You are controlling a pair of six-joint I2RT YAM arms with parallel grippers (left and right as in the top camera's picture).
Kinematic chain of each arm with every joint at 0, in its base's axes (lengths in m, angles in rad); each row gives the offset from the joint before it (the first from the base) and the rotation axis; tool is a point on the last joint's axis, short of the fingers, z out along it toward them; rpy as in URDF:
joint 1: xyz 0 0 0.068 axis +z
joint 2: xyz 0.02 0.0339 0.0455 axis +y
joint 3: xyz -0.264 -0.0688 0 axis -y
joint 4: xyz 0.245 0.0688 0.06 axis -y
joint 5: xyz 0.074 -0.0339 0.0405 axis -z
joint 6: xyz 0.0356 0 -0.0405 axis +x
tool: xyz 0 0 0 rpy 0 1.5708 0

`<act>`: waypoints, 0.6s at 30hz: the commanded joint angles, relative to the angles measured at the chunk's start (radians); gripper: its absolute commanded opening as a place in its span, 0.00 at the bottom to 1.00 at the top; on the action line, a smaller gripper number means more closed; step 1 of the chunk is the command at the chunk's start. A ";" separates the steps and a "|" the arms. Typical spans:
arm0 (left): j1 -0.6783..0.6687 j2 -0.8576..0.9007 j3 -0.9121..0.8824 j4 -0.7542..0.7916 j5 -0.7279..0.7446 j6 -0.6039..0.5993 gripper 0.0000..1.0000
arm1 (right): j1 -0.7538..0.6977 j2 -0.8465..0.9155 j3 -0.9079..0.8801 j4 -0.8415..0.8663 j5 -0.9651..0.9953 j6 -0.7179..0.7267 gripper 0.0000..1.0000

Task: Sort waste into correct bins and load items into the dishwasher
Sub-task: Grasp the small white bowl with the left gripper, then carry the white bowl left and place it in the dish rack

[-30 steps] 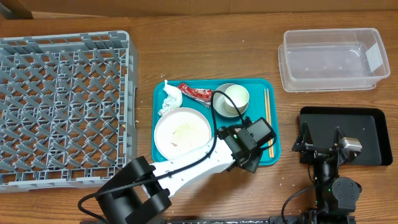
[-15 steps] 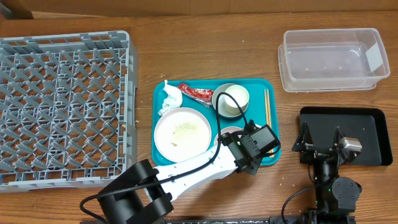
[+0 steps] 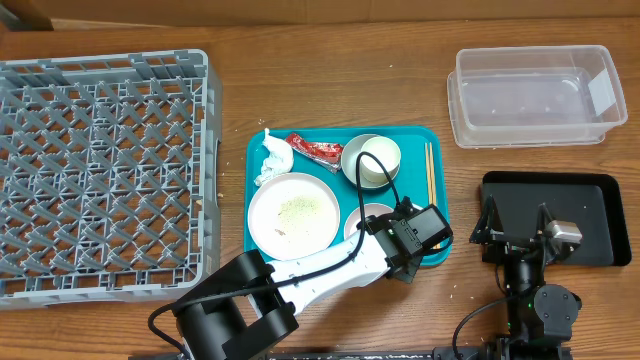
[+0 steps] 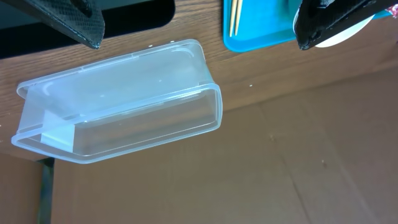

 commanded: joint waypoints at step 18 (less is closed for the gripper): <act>0.647 -0.129 0.771 -0.662 0.206 0.153 0.04 | -0.005 -0.008 -0.010 0.006 -0.005 -0.008 1.00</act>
